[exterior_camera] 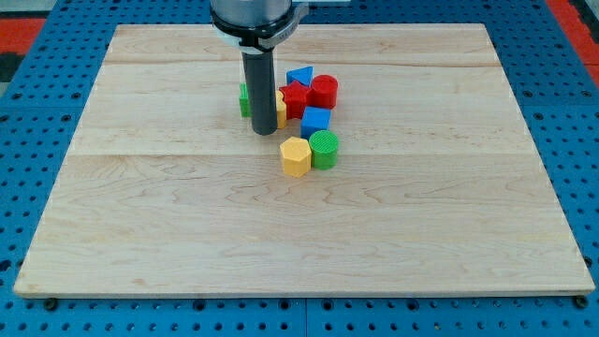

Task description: Point your hand at the center left of the board

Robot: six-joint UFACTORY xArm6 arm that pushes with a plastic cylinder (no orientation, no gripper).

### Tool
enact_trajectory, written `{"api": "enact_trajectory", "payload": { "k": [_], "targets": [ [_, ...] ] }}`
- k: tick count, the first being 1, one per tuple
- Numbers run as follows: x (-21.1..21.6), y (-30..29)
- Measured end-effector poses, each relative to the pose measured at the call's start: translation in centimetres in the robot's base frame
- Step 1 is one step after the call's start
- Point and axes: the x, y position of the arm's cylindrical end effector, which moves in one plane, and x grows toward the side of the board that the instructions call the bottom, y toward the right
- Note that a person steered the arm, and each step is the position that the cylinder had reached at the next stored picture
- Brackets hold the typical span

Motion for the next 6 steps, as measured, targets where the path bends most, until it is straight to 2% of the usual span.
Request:
{"api": "enact_trajectory", "payload": {
  "k": [2, 5, 6],
  "targets": [
    [3.5, -10.3],
    [3.5, -10.9],
    [3.5, -14.3]
  ]
}}
